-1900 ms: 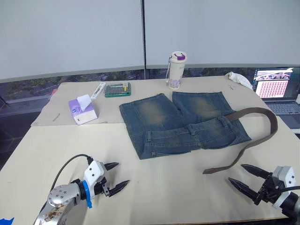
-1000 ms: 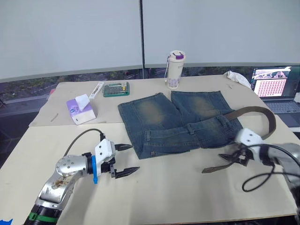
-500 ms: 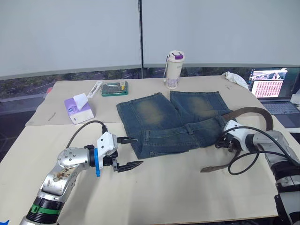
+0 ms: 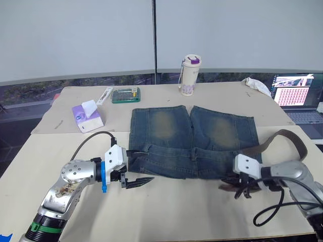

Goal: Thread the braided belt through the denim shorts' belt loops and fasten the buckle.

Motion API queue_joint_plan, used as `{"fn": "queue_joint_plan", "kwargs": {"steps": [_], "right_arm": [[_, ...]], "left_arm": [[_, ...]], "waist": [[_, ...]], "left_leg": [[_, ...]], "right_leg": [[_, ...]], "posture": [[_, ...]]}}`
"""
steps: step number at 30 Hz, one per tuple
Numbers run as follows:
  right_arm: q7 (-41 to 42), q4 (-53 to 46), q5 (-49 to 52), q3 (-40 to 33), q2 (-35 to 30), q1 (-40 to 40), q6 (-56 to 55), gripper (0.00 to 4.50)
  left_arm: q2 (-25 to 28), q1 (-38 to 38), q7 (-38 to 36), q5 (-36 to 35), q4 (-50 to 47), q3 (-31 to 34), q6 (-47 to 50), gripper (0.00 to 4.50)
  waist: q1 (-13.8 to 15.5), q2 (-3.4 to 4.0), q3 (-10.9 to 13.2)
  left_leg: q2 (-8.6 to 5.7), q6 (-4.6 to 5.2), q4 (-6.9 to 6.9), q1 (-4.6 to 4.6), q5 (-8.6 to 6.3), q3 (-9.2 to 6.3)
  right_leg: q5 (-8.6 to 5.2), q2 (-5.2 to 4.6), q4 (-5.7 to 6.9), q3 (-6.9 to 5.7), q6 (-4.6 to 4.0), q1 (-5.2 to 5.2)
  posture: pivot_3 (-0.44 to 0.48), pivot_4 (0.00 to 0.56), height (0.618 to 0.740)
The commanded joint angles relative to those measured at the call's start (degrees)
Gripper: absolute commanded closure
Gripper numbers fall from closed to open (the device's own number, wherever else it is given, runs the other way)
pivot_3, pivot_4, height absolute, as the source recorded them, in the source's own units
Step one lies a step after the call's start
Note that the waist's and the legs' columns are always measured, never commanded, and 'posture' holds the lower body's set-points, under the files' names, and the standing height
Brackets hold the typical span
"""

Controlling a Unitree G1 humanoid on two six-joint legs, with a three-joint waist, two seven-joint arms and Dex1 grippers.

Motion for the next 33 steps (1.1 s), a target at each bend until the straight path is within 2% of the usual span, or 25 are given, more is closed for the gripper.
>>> {"fn": "queue_joint_plan", "kwargs": {"steps": [1, 2, 5, 12, 17, 25, 29, 33], "right_arm": [[-0.6, -4.7, 2.7, -3.1, -0.9, 2.9, 1.7, 4.11], [-0.4, -5.6, 3.6, -4.1, -1.2, 3.5, 2.5, 3.89], [2.7, -10.2, 10.3, -12.2, -4.6, 6.0, 7.8, 2.74], [12.2, -10.7, 18.1, -23.9, -11.2, 14.7, 11.6, 0.4], [14.3, -12.6, 16.5, -21.6, -11.5, 20.0, 7.3, 0.4], [8.7, -9.0, 8.9, -12.5, -10.1, 15.8, 0.7, 0.4], [9.4, -6.9, 6.3, -9.9, -11.3, 15.5, -2.2, 1.49], [9.7, -6.1, 6.2, -9.7, -11.6, 15.4, -3.3, 2.9]], "left_arm": [[0.4, -1.1, -0.6, -0.5, -1.4, 0.0, -0.3, 0.0], [0.3, -1.1, -0.6, -0.5, -1.5, 0.0, -0.2, 0.0], [0.5, -1.3, -1.5, -0.4, -1.1, -0.5, -0.4, 0.0], [0.3, -1.1, -1.8, -0.2, -2.1, -1.7, -0.1, 0.0], [0.1, -1.3, -1.9, 0.1, -2.5, -2.9, -0.2, 0.0], [0.5, -1.6, -2.0, 0.4, -2.4, -3.6, -0.5, 0.0], [0.5, -1.6, -2.1, 0.6, -2.7, -3.9, -0.7, 0.0], [0.8, -1.0, -3.0, -0.4, -3.7, -3.9, 0.2, 0.0]], "waist": [[0.0, 0.0, 0.0], [0.1, 0.01, 0.0], [0.2, 0.08, 0.1], [0.1, -0.13, 0.3], [0.0, -0.21, 0.4], [0.1, -0.21, 0.4], [0.3, -0.21, 0.4], [0.1, -0.22, 0.4]], "left_leg": [[-0.01, 0.0, 0.0, -0.01, 0.0, 0.01], [-0.01, 0.0, 0.0, -0.01, 0.0, 0.01], [-0.06, 0.0, 0.02, -0.07, 0.0, 0.0], [-0.04, 0.02, 0.05, -0.05, 0.0, 0.0], [-0.03, 0.02, 0.05, -0.05, -0.01, 0.04], [-0.09, 0.02, 0.06, -0.03, 0.0, 0.08], [-0.11, 0.01, 0.1, -0.03, 0.0, 0.06], [-0.1, 0.01, 0.1, -0.03, 0.0, 0.07]], "right_leg": [[0.0, 0.0, 0.0, 0.0, 0.0, -0.01], [0.0, 0.02, 0.0, 0.0, 0.0, -0.02], [0.0, 0.01, -0.01, 0.0, 0.01, -0.04], [0.0, 0.02, -0.07, -0.02, 0.01, 0.03], [-0.01, 0.01, -0.06, -0.01, 0.02, 0.03], [-0.02, 0.01, -0.02, -0.01, 0.05, 0.02], [-0.03, 0.01, -0.02, -0.03, 0.05, 0.03], [-0.03, 0.01, -0.02, -0.02, 0.05, 0.03]], "posture": [[0.0, 0.15, 0.74], [0.0, 0.15, 0.74], [0.0, 0.15, 0.74], [0.0, 0.15, 0.74], [0.0, 0.15, 0.74], [0.0, 0.15, 0.74], [0.0, 0.15, 0.74], [0.0, 0.15, 0.74]]}}
